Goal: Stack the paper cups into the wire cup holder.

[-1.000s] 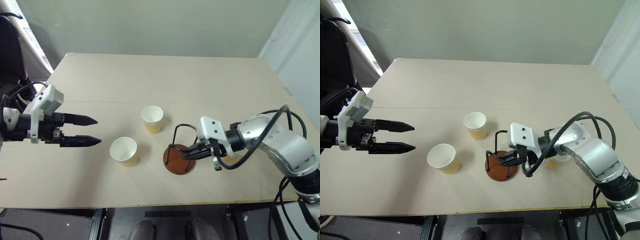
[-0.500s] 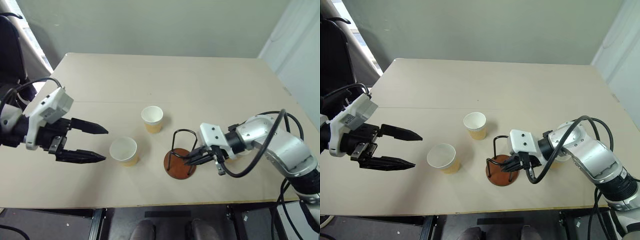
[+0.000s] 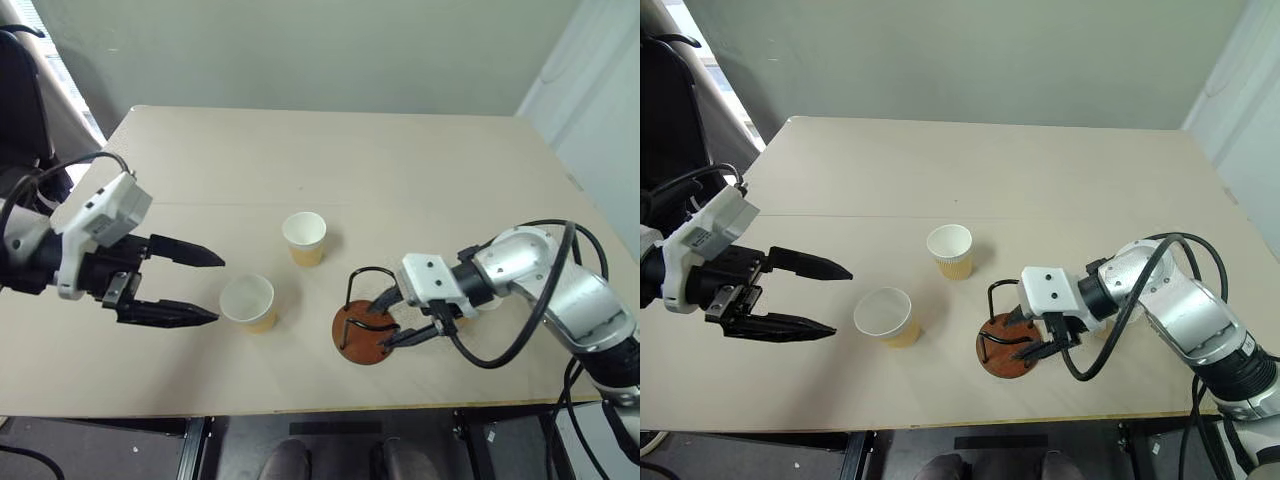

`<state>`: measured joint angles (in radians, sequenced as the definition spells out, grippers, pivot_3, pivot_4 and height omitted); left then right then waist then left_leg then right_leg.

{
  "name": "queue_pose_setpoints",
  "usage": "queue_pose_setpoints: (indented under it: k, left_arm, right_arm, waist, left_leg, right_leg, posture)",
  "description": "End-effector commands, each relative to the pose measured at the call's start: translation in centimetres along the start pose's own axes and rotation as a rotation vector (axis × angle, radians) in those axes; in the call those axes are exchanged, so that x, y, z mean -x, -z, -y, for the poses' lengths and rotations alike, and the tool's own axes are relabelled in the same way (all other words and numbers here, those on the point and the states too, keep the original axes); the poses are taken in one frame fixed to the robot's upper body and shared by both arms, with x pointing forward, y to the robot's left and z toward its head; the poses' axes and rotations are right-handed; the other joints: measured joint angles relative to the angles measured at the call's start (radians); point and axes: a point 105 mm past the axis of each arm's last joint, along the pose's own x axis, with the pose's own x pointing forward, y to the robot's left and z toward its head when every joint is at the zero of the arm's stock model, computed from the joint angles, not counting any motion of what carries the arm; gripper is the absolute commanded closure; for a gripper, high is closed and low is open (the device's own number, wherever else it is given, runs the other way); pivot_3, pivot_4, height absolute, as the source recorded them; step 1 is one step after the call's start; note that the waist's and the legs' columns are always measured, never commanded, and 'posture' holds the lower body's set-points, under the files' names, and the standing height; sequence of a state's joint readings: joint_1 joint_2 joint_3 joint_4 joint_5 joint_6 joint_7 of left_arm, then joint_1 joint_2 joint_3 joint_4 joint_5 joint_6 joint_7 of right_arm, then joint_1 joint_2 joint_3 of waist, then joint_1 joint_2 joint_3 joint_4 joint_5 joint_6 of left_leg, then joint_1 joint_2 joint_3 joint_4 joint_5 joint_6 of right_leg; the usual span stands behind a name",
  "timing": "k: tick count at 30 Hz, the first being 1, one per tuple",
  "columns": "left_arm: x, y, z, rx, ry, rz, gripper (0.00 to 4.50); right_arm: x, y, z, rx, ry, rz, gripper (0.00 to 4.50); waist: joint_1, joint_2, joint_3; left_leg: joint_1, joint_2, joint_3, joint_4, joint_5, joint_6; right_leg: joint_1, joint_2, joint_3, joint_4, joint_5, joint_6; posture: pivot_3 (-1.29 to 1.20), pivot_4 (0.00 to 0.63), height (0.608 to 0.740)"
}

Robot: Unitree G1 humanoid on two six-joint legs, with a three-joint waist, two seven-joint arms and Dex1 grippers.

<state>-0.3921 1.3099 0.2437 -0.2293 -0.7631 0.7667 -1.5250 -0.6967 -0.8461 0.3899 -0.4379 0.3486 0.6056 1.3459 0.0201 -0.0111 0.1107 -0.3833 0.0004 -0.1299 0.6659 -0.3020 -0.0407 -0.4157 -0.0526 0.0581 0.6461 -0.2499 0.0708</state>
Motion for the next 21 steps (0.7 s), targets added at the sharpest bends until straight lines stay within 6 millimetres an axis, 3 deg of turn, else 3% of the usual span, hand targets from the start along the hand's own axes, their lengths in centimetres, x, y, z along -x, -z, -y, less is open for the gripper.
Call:
queue_pose_setpoints:
  k: [1,5,8,11,15,18,21]
  left_arm:
    - [-0.1,-0.7,0.5,-0.036,0.025,-0.01,0.0]
    - [-0.2,-0.6,0.2,-0.038,0.024,-0.008,0.0]
    - [-0.4,-0.5,-0.2,-0.048,0.032,-0.01,0.0]
    - [-0.8,-0.7,-0.3,-0.062,0.058,-0.002,0.0]
    - [-1.4,-1.0,-0.4,-0.084,0.102,0.006,0.0]
    - [-2.3,-1.1,-0.1,-0.093,0.154,0.011,0.0]
    - [-3.0,-0.9,0.1,-0.094,0.19,0.008,0.0]
  right_arm:
    - [1.2,-0.7,0.2,0.056,0.014,-0.009,0.51]
    - [4.4,-2.3,0.7,0.052,0.062,0.019,0.51]
    - [7.2,-4.3,-0.2,0.046,0.058,0.086,0.51]
    - [9.2,-5.0,-0.7,0.008,0.099,0.085,0.51]
    - [11.6,-1.8,-2.4,-0.139,0.163,-0.114,0.51]
    - [11.3,1.5,-3.1,-0.212,0.184,-0.25,0.51]
    - [10.8,4.0,-2.4,-0.248,0.253,-0.302,0.51]
  waist:
    - [0.0,0.0,0.0]
    - [0.001,0.0,0.0]
    - [0.002,0.0,0.0]
    - [0.007,0.0,0.0]
    - [0.018,0.0,0.001]
    - [0.02,-0.001,0.001]
    - [0.011,-0.001,0.001]
  left_leg:
    - [0.0,0.0,0.0,0.0,0.0,0.0]
    - [0.0,0.0,0.0,0.0,0.0,0.0]
    - [0.0,0.0,0.0,0.0,0.0,0.0]
    - [0.0,0.0,0.0,-0.002,0.0,-0.001]
    - [0.0,0.0,-0.001,-0.002,0.0,-0.001]
    - [0.001,0.0,-0.001,-0.002,0.0,-0.001]
    - [0.002,0.0,0.001,-0.001,0.0,-0.001]
  right_leg:
    - [0.0,0.0,0.0,0.0,0.0,0.0]
    - [0.0,0.0,0.0,0.0,0.0,0.0]
    - [0.0,0.0,0.0,-0.001,0.0,-0.001]
    - [0.0,0.0,0.0,-0.001,-0.001,-0.002]
    - [0.001,0.0,0.0,-0.002,-0.001,-0.002]
    - [0.003,-0.001,0.0,-0.001,-0.001,-0.002]
    - [0.002,-0.001,0.002,-0.001,-0.001,-0.001]
  posture:
    - [0.0,0.15,0.74]
    - [0.0,0.15,0.74]
    - [0.0,0.15,0.74]
    - [0.0,0.15,0.74]
    - [0.0,0.15,0.74]
    - [0.0,0.15,0.74]
    - [0.0,0.15,0.74]
